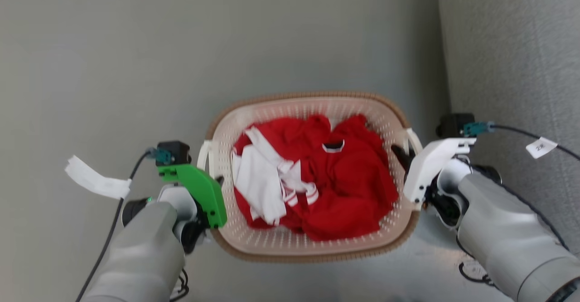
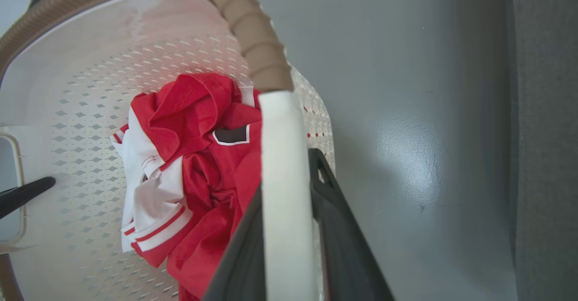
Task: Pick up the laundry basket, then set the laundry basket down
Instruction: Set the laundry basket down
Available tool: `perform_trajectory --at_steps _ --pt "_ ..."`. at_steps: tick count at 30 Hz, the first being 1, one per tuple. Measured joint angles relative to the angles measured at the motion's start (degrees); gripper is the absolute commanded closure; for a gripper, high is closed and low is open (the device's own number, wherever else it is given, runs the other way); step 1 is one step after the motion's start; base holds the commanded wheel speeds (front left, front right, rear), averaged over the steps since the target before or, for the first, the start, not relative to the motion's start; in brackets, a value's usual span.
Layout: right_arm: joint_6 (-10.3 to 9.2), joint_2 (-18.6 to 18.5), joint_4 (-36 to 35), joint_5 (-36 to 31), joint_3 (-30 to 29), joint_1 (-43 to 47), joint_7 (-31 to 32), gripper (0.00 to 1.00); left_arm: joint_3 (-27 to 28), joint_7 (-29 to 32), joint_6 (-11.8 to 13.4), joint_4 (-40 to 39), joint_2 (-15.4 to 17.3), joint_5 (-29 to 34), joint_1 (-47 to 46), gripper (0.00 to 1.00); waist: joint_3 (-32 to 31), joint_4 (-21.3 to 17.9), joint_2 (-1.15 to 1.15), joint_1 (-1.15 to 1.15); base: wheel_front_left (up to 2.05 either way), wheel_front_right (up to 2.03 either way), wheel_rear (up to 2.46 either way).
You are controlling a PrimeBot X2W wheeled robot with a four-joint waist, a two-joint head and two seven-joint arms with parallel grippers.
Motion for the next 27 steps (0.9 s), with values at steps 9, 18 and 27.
perform_trajectory --at_steps 9,18,27 --pt "0.00 -0.45 -0.73 -0.21 0.01 -2.72 -4.05 1.00 0.63 -3.59 0.57 -0.52 0.01 0.00 -3.14 1.00 6.99 0.03 0.00 0.00 0.00 0.00 0.00" --pt "0.01 -1.62 -1.53 -0.47 0.54 -5.98 -8.15 1.00 0.13 -7.58 1.26 -1.46 0.03 0.42 -6.43 1.00 14.66 0.36 0.00 0.00 0.00 0.00 0.00" --pt "0.01 -2.03 -1.59 -0.96 1.62 -8.48 -10.31 1.00 -0.29 -9.79 2.12 -1.51 0.07 0.57 -8.54 1.00 20.61 0.60 0.00 0.00 0.00 0.00 0.00"
